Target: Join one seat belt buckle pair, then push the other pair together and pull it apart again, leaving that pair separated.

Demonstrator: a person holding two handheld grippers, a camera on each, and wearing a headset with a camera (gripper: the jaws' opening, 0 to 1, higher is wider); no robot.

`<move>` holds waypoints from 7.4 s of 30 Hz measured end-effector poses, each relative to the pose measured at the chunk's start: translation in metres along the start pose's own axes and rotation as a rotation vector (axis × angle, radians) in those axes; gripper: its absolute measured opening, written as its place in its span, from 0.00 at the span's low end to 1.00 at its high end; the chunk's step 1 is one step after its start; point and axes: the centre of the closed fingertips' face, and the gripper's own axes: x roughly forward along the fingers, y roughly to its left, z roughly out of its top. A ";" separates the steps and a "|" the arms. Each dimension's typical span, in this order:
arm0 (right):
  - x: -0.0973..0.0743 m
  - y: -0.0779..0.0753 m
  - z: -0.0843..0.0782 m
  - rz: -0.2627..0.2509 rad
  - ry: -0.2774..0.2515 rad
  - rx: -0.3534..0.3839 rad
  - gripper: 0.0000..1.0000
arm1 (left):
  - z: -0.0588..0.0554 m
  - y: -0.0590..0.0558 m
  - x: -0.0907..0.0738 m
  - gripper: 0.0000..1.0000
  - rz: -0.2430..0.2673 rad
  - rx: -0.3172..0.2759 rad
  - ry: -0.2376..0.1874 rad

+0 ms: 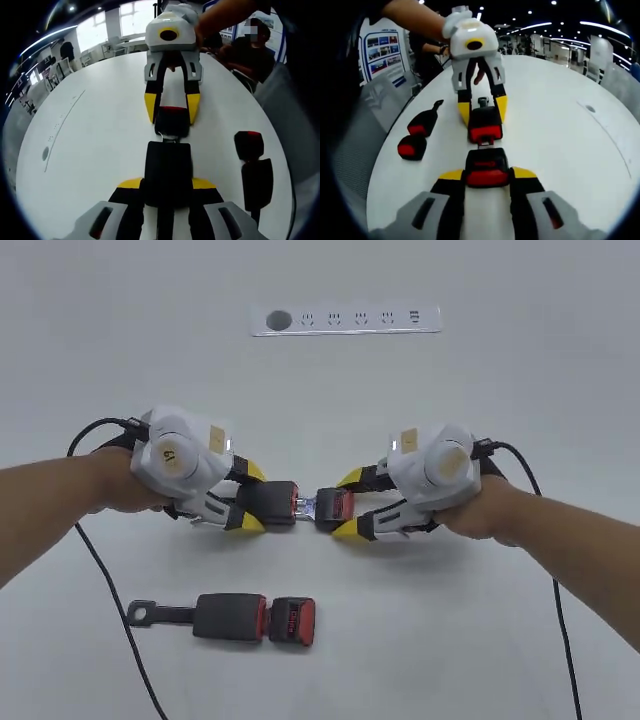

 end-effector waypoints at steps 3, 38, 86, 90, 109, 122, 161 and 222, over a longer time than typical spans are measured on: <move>0.001 0.000 -0.001 0.000 0.007 -0.005 0.35 | 0.000 0.000 0.000 0.35 -0.001 0.001 0.006; 0.018 0.003 0.012 -0.024 0.087 0.009 0.34 | -0.004 -0.001 -0.001 0.34 -0.024 0.036 0.046; 0.016 0.002 0.010 -0.024 0.089 -0.014 0.35 | -0.004 -0.001 -0.001 0.34 -0.024 0.027 0.050; 0.013 0.000 0.008 -0.017 0.083 -0.015 0.35 | -0.005 0.000 -0.001 0.34 -0.024 0.027 0.048; 0.002 -0.001 -0.002 -0.012 0.070 -0.017 0.35 | -0.006 0.000 0.000 0.34 -0.013 0.007 0.038; -0.024 -0.002 -0.022 -0.029 0.059 0.003 0.35 | -0.004 -0.001 -0.001 0.34 -0.012 0.004 0.035; -0.104 0.008 -0.089 -0.089 0.124 0.049 0.35 | -0.006 0.001 0.001 0.35 -0.010 0.001 0.052; -0.182 0.116 0.017 -0.666 -0.290 0.280 0.98 | 0.015 -0.128 -0.174 1.00 0.479 -0.557 -0.444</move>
